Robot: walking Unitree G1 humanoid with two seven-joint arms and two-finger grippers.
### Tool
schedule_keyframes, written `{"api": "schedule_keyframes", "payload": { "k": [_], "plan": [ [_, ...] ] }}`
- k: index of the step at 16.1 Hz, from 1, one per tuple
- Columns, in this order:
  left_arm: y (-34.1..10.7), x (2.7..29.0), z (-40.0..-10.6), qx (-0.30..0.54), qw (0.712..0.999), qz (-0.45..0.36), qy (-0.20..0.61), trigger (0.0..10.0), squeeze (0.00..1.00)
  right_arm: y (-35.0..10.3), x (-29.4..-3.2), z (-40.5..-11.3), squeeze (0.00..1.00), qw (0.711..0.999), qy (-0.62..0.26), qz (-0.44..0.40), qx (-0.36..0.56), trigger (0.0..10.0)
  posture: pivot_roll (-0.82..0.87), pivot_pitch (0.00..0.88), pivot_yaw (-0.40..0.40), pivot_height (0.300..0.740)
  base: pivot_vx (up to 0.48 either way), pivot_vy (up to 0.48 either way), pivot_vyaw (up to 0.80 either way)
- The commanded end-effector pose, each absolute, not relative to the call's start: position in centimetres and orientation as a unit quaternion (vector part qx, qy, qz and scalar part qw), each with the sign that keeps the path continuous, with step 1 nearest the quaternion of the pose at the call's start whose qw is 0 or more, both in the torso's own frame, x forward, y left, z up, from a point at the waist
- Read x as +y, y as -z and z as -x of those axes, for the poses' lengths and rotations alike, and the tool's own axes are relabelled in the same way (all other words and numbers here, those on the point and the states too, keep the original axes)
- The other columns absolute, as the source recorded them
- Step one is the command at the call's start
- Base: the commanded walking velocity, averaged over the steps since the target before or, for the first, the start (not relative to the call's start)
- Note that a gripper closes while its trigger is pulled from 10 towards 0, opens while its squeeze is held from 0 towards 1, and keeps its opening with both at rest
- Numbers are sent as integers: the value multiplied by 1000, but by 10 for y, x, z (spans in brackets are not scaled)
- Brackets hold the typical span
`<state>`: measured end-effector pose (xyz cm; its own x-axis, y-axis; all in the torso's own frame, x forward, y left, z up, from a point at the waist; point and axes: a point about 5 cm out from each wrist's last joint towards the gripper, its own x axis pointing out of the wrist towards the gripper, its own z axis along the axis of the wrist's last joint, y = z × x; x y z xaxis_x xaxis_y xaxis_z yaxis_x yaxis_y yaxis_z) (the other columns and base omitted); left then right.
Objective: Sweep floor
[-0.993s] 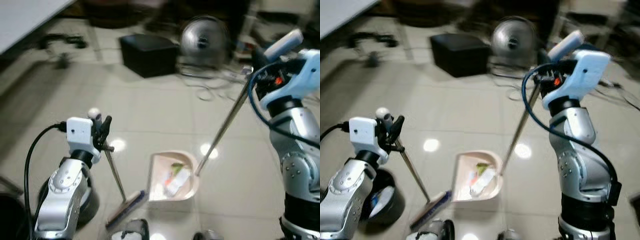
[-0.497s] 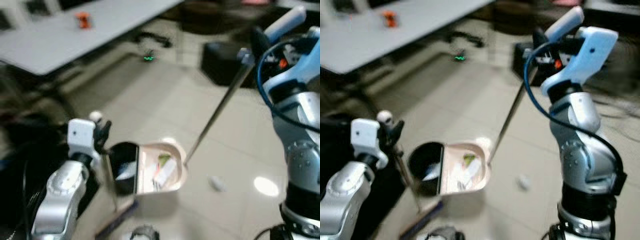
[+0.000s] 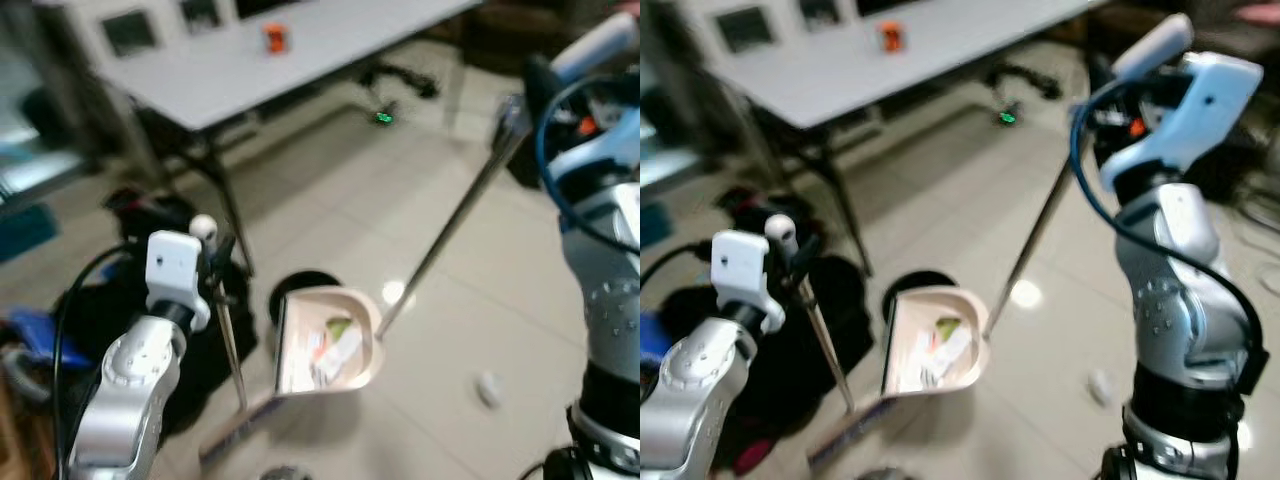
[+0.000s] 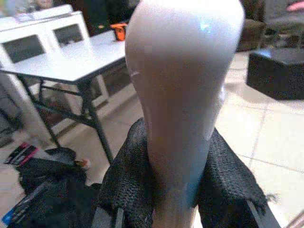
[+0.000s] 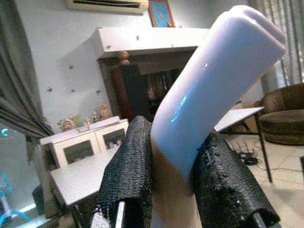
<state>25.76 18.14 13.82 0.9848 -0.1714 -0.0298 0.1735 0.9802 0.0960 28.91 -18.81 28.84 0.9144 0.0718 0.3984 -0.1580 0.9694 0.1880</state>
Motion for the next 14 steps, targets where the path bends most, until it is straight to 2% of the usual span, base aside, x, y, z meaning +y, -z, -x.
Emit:
{"api": "schedule_keyframes", "payload": {
  "k": [1,2,4,14],
  "plan": [
    [-150,183,-260,-15,995,-53,81,10000,0,-300,-183,-286,0,967,-69,-109,-219,10000,-38,1,57,740,0,0,800],
    [-150,182,-260,-20,996,-50,77,10000,0,-301,-183,-287,0,968,-71,-102,-219,10000,-36,2,46,740,0,0,800],
    [-151,180,-259,-24,996,-46,74,10000,0,-303,-183,-289,0,968,-68,-100,-220,10000,-34,3,44,740,122,0,0],
    [-153,175,-263,-30,996,-34,72,10000,0,-305,-183,-292,0,968,-65,-95,-223,10000,-29,0,42,740,340,0,0]
  ]
}}
